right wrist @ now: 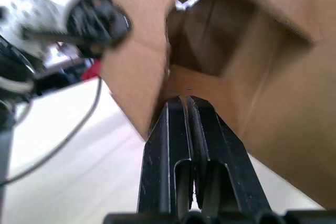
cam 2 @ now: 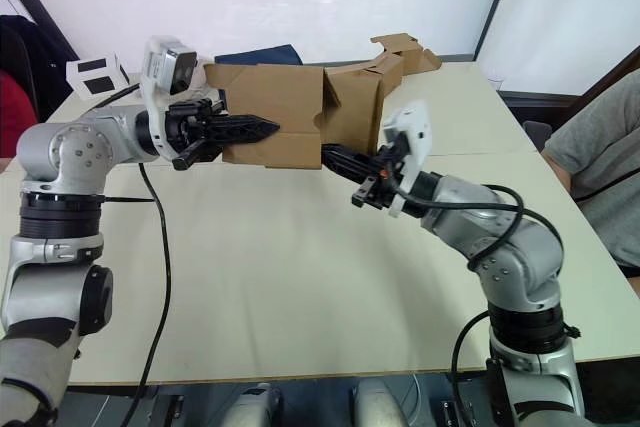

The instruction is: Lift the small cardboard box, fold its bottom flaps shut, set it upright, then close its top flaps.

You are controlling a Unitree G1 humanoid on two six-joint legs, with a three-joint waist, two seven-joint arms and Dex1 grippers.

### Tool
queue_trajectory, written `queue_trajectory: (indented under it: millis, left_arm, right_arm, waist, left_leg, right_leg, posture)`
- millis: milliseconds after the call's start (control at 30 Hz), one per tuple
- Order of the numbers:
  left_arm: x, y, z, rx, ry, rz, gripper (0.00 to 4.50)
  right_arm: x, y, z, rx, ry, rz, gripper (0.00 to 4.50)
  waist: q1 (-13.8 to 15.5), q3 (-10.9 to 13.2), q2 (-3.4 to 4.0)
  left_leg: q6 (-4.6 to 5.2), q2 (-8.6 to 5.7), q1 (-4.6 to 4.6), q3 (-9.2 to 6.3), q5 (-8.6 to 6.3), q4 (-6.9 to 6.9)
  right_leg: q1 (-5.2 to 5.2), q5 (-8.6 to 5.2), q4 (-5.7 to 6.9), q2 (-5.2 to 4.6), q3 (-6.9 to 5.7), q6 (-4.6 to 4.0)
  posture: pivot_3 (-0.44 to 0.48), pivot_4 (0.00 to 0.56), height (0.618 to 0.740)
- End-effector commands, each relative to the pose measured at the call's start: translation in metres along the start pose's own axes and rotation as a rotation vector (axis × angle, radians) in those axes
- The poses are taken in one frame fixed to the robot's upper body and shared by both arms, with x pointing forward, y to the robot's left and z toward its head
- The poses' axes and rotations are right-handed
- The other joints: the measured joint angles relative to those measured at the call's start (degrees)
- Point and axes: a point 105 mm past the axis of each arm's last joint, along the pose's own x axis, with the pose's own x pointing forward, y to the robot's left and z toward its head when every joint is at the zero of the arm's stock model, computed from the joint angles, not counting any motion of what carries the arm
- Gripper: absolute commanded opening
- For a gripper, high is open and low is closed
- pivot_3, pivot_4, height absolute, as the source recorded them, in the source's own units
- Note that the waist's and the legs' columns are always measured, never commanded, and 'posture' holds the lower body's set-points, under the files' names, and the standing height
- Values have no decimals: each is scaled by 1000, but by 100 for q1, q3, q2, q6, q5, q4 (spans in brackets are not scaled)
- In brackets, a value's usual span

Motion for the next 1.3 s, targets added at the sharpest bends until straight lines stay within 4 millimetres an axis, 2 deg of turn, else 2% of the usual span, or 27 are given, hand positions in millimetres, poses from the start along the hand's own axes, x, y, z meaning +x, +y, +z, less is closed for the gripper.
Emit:
queue_trajectory:
  millis: [33,200,333,467,567,767,833,900,1033,1200,1300]
  left_arm:
    - [-3,-2,7,40,-7,3,0]
    - [-3,-2,6,43,-9,4,0]
    - [-2,-2,8,52,-14,-1,0]
    - [0,-1,8,56,-14,-3,0]
    - [0,-2,8,59,-13,-4,0]
    - [0,-2,5,53,-8,-4,0]
    - [0,-1,4,52,-6,-1,0]
    - [-1,-1,3,51,-2,2,0]
    - [-2,1,2,46,-5,16,0]
    - [-2,2,1,41,-11,19,0]
    - [-2,3,1,39,-12,19,0]
  right_arm:
    - [-14,3,27,-33,-53,26,77]
    - [-29,-18,37,-12,-90,-64,77]
    - [-44,-69,41,-3,-186,-317,77]
    - [-46,-97,21,-44,-137,-456,77]
    - [-41,-101,11,-38,-129,-481,77]
    - [-17,-90,-12,1,-96,-431,77]
    - [-10,-81,-11,35,-119,-375,77]
    - [-6,-62,-6,81,-155,-272,77]
    - [-7,-34,2,171,-189,-127,77]
    - [-4,-11,4,243,-197,-40,77]
    - [-2,-6,2,269,-194,-27,77]
  waist:
    - [-2,0,0]
    - [-6,0,0]
    - [-6,0,0]
    - [-10,1,2]
    - [-15,1,2]
    - [-21,1,2]
    - [-21,1,2]
    - [-5,1,2]
    - [-7,1,2]
    - [-13,1,2]
    - [-15,1,2]
  left_leg:
    - [0,0,0,0,0,0]
    - [0,0,0,0,0,-1]
    - [0,0,0,1,0,0]
    - [0,0,0,3,0,-2]
    - [0,0,0,4,0,-2]
    - [-2,0,0,3,1,-2]
    - [-3,0,0,3,2,-2]
    - [-4,0,0,3,2,-1]
    - [-31,0,-2,3,17,-1]
    - [-16,0,-1,1,9,-1]
    - [-5,1,-1,1,3,-1]
  right_leg:
    - [0,0,0,0,0,0]
    - [0,0,0,1,0,0]
    - [0,0,0,1,0,0]
    - [-4,0,0,2,1,0]
    - [-4,0,1,2,2,0]
    - [-5,0,2,3,2,0]
    - [-5,0,2,3,2,0]
    - [-5,0,3,2,2,0]
    - [-3,0,1,-1,2,0]
    - [-3,0,3,1,1,0]
    - [-4,0,3,1,1,0]
  posture:
    - [0,150,740]
    - [0,150,740]
    - [0,150,740]
    - [0,150,740]
    - [0,150,740]
    - [0,150,740]
    - [0,150,740]
    - [0,150,740]
    - [0,150,740]
    - [0,150,740]
    - [0,150,740]
